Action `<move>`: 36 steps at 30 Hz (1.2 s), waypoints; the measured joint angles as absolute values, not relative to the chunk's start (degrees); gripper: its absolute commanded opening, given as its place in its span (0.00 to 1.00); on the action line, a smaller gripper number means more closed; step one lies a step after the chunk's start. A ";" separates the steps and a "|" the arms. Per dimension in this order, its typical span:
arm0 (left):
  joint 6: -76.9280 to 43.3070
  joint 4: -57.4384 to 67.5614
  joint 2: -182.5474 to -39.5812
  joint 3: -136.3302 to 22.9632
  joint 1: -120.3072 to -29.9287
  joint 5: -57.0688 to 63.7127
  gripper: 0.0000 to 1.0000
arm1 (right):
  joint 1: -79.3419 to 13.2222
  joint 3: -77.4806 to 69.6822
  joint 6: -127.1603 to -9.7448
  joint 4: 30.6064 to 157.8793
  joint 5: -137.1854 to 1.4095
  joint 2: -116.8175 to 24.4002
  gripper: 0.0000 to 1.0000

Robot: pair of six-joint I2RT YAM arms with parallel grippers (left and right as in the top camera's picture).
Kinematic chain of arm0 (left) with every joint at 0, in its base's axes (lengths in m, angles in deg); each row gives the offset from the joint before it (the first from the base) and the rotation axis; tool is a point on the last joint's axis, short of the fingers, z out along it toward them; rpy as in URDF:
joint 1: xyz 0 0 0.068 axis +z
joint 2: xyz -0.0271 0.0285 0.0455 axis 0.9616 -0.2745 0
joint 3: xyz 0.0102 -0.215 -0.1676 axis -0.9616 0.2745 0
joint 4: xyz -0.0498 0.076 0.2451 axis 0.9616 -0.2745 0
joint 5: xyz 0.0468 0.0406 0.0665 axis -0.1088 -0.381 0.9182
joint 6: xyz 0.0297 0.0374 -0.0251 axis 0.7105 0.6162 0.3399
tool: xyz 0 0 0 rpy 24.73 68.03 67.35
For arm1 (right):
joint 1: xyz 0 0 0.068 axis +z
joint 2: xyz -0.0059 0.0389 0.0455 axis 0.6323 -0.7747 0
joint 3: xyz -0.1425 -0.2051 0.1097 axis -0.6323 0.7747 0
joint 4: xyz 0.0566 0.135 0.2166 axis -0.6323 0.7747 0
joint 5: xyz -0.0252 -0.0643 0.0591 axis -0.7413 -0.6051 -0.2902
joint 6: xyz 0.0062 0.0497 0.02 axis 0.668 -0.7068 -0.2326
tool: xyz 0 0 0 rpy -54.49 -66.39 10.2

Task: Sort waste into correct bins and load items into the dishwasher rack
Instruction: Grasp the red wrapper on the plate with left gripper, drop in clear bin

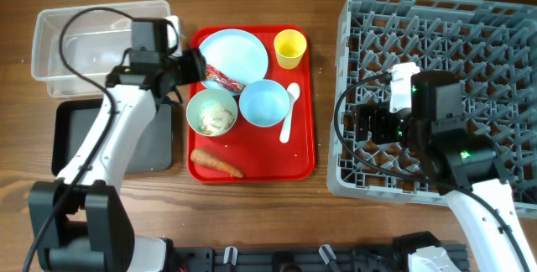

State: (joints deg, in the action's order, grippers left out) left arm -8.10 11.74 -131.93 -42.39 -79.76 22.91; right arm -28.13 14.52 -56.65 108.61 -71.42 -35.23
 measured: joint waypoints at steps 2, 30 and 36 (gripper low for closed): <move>-8.21 11.30 -133.06 -42.39 -80.68 22.91 0.67 | -28.13 14.52 -56.65 108.61 -71.42 -35.23 1.00; -8.30 25.46 -150.13 -42.37 -83.17 23.61 0.13 | -28.13 14.52 -56.65 108.61 -71.42 -35.23 1.00; -8.30 27.13 -150.20 -42.37 -83.46 23.78 0.04 | -28.13 14.52 -56.65 108.61 -71.44 -35.23 1.00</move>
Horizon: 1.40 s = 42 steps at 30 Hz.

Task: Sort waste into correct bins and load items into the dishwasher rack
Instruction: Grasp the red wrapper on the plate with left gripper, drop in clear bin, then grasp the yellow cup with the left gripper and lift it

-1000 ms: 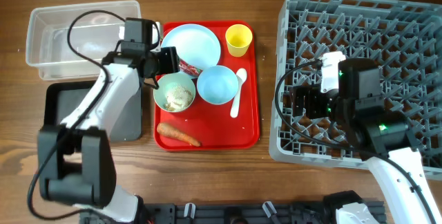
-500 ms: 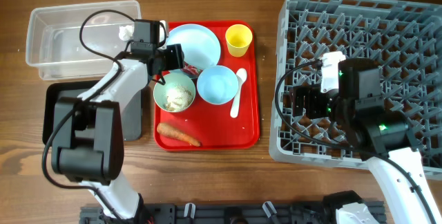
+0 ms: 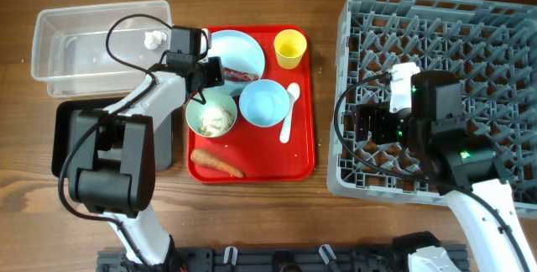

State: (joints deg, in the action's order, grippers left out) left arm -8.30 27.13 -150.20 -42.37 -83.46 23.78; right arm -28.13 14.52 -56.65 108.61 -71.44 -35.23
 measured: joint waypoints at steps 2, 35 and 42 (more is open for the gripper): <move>-8.30 27.34 -150.20 -42.37 -83.46 23.78 0.04 | -28.13 14.52 -56.65 108.61 -71.42 -35.23 1.00; -8.47 19.80 -127.69 -43.42 -72.92 24.39 0.66 | -28.13 14.52 -56.65 108.61 -71.42 -35.23 1.00; -8.47 6.14 -127.47 -43.42 -90.71 22.91 0.63 | -28.13 14.52 -56.65 108.70 -71.42 -35.23 1.00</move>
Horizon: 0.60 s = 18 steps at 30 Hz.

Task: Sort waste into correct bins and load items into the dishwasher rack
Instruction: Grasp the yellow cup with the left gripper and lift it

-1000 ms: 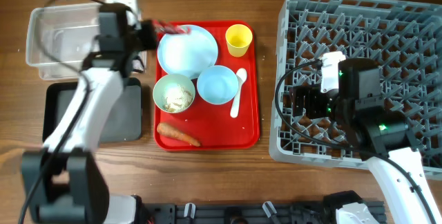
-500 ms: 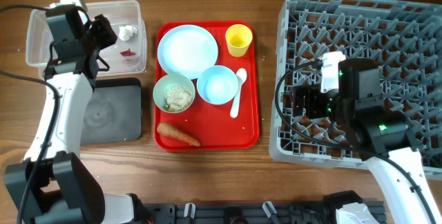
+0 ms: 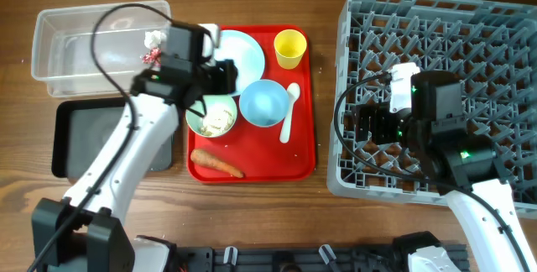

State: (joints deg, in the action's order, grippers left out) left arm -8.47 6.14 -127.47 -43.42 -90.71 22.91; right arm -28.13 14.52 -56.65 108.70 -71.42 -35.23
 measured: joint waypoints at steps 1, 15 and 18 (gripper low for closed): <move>-8.47 5.79 -127.47 -43.07 -92.68 22.95 0.63 | -28.13 14.52 -56.65 108.70 -71.42 -35.23 1.00; -8.47 11.80 -127.58 -40.75 -100.22 22.97 0.72 | -28.11 14.52 -56.65 108.77 -71.42 -35.23 1.00; -8.47 19.76 -128.47 -42.30 -100.22 22.95 0.75 | -28.13 14.52 -56.65 108.81 -71.42 -35.23 1.00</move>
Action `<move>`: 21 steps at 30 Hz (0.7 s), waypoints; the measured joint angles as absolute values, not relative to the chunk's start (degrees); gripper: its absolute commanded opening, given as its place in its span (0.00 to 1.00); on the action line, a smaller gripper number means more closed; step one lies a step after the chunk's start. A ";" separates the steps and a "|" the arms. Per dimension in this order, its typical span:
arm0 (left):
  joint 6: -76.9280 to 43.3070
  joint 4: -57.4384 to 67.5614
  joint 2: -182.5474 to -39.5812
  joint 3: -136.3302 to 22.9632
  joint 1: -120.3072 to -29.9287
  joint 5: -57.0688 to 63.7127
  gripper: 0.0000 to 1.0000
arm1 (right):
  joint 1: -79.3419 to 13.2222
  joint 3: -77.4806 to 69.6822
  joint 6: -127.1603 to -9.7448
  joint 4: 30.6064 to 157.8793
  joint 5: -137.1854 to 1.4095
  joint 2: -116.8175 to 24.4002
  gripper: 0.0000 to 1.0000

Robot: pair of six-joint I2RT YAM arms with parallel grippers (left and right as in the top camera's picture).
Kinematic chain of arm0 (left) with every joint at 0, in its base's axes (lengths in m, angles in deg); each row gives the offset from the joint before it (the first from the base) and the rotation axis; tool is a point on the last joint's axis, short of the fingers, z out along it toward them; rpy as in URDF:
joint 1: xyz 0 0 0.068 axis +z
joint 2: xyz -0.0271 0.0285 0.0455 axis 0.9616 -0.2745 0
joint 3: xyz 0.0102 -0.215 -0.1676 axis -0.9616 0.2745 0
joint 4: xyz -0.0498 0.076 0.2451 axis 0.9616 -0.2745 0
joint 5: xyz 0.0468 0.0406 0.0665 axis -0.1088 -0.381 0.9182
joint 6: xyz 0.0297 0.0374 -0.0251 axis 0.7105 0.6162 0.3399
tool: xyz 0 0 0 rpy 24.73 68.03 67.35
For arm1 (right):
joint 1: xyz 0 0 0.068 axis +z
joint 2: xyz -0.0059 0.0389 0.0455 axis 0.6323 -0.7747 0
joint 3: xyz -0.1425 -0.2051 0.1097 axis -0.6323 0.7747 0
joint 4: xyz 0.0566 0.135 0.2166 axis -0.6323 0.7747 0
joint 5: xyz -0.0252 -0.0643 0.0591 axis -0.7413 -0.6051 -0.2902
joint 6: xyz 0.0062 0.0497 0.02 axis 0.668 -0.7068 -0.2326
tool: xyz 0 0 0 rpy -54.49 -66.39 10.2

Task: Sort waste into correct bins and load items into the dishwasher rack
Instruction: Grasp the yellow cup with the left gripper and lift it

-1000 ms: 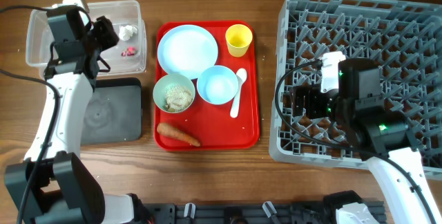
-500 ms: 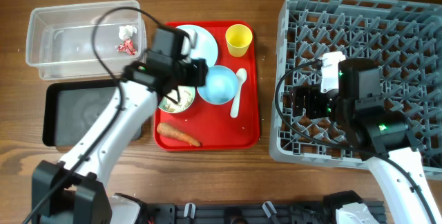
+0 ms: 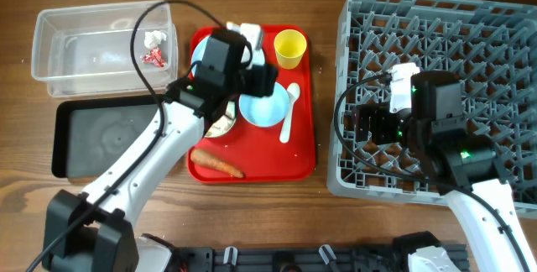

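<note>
On the red tray stand a light blue bowl, a yellow cup, a white spoon and a carrot. My left arm partly hides a blue plate and a green bowl of leftovers. My left gripper hovers open over the blue bowl's far rim, holding nothing. In the clear bin lie a red wrapper and a white paper wad. My right gripper rests open over the left part of the grey dishwasher rack.
A black tray lies in front of the clear bin, left of the red tray. The rack fills the right side of the wooden table. My left arm crosses the red tray's front left corner.
My left gripper has moved right, from over the blue plate to over the blue bowl's rim. The right arm has not moved.
At first my left gripper was at the red wrapper on the blue plate. Then a white paper wad lay in the clear bin, the wrapper still on the plate. Later the wrapper lay in the bin too, and now the gripper is over the blue bowl.
</note>
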State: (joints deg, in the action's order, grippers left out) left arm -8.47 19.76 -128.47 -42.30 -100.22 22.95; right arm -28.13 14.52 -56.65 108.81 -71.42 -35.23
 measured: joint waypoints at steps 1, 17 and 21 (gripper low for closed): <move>-8.47 22.30 -129.39 -43.59 -100.22 22.97 0.75 | -28.13 14.52 -56.65 108.81 -71.42 -35.23 1.00; -12.87 16.35 -159.62 -68.81 -98.47 23.15 0.66 | -28.13 14.49 -56.65 109.05 -71.42 -35.23 1.00; -13.61 15.41 -161.70 -68.81 -98.47 23.15 0.17 | -28.11 14.49 -56.65 109.05 -71.42 -35.23 1.00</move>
